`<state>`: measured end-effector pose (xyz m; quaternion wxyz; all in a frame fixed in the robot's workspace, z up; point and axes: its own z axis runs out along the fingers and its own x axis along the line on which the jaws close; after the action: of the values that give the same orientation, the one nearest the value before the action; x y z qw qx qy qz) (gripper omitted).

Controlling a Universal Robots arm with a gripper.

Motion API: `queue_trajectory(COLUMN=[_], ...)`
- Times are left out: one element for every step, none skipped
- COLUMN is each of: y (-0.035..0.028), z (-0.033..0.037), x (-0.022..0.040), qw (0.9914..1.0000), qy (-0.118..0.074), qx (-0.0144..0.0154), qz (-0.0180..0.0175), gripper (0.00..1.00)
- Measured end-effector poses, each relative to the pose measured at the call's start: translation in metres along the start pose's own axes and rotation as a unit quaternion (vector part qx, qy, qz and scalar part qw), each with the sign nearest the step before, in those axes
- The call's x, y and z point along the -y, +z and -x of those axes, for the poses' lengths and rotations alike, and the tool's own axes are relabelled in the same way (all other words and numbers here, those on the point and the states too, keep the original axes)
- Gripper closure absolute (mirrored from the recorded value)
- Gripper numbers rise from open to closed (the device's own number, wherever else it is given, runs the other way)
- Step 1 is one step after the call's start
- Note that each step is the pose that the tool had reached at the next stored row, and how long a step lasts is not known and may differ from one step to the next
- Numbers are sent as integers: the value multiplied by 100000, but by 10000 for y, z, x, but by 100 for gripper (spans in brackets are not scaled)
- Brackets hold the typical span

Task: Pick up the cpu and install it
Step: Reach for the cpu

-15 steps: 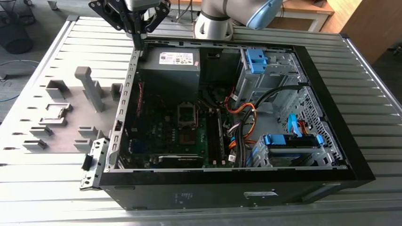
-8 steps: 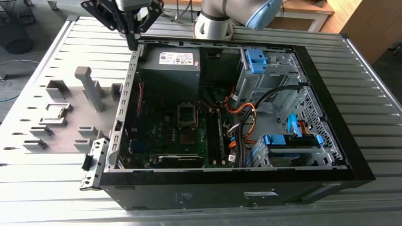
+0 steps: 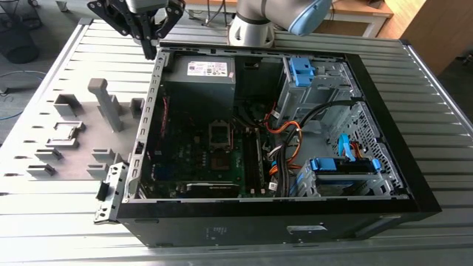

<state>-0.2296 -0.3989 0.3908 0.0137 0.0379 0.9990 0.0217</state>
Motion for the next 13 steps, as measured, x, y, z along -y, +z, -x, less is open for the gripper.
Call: queue_trajectory(y=[1, 1, 2, 2, 2, 3, 3, 3, 3, 3, 3, 4, 4], z=[-12, -25, -38, -51, -65, -78, -90, -102, -114, -124, -135, -147, -158], x=[1, 2, 3, 4, 5, 6, 7, 8, 9, 10, 10, 11, 12], qw=[100000, 100000, 100000, 100000, 100000, 100000, 100000, 100000, 100000, 100000, 100000, 100000, 100000], qy=[0, -1, -2, -3, -2, -3, -1, -1, -1, 2, 1, 3, 2], qx=[-1, 2, 0, 3, 1, 3, 2, 2, 3, 4, 1, 3, 4], qz=[0, 0, 1, 3, 2, 2, 3, 2, 2, 3, 0, 2, 2], gripper=[89, 89, 89, 89, 89, 89, 89, 89, 89, 89, 89, 89, 89])
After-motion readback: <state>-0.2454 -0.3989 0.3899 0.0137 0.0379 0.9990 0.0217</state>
